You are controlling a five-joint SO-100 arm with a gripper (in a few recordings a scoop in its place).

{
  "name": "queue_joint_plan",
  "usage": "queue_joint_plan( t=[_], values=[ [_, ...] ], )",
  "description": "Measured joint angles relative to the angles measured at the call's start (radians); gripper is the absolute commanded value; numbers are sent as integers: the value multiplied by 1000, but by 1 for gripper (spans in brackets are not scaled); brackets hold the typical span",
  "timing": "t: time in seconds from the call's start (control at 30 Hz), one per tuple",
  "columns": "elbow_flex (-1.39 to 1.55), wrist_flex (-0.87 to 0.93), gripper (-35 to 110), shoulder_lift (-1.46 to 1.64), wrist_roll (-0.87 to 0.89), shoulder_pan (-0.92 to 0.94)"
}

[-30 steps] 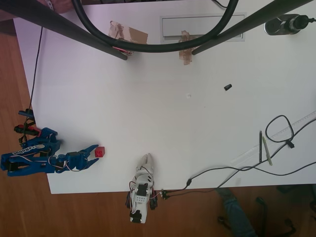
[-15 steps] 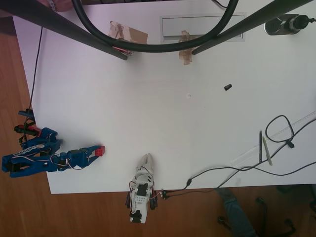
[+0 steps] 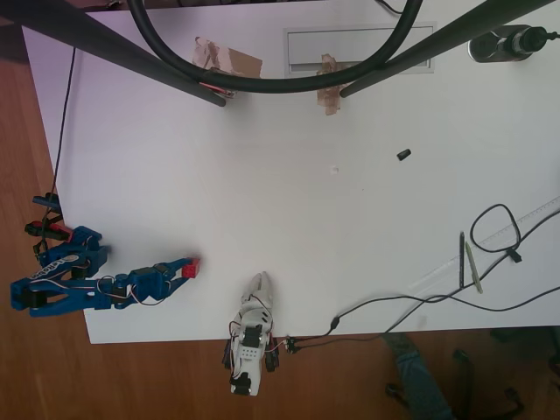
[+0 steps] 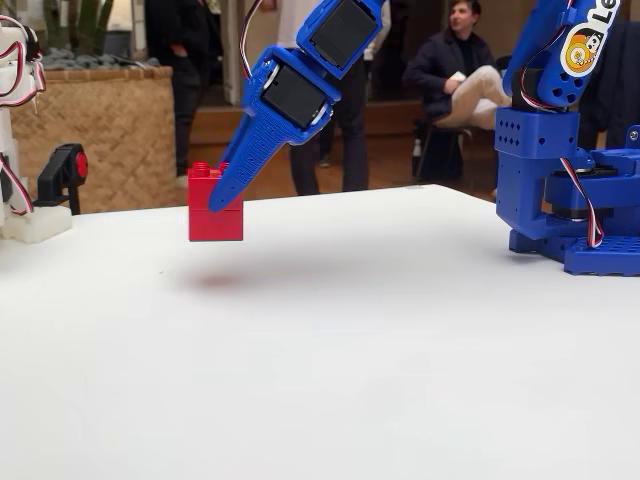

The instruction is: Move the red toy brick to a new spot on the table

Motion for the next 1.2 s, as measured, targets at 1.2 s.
queue_joint_plan(
  t=[1.2],
  values=[
    [-887,235,4,-753,436,-230]
  ],
)
